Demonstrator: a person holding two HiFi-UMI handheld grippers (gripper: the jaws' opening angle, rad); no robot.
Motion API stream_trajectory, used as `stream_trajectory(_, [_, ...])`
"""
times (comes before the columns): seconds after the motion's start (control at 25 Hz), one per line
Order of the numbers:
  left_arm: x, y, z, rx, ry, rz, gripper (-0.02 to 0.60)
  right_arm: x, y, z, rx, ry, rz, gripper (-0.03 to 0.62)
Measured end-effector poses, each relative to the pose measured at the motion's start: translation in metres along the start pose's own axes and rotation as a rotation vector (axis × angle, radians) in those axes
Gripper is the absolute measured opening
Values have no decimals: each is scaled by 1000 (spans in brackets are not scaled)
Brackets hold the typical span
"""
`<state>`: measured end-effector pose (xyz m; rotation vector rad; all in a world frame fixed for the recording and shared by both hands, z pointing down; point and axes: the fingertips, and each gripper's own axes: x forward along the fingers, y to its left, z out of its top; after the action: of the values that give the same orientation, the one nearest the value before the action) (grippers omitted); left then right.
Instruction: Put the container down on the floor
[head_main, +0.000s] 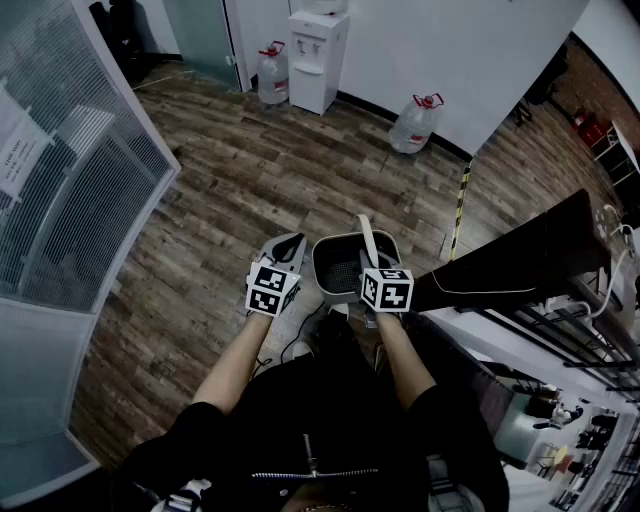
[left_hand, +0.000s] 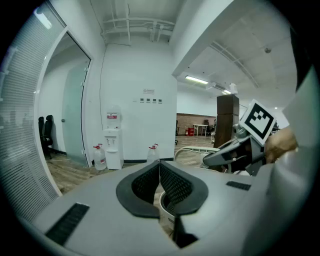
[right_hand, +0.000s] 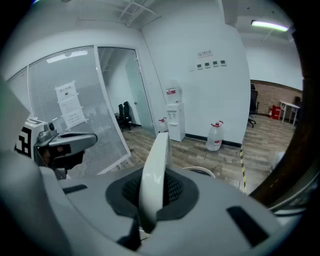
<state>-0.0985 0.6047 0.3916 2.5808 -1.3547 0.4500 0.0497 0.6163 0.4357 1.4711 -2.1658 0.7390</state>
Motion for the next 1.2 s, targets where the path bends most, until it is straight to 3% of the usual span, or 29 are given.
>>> stream_trajectory(0.32, [17,-3,3,16,2,-14,15,-3,-12,8,35,-42,11,23])
stream_trajectory(1.2, [71,-20,-5,-1,59,-51,15,11,-55,5,134,-10,36,23])
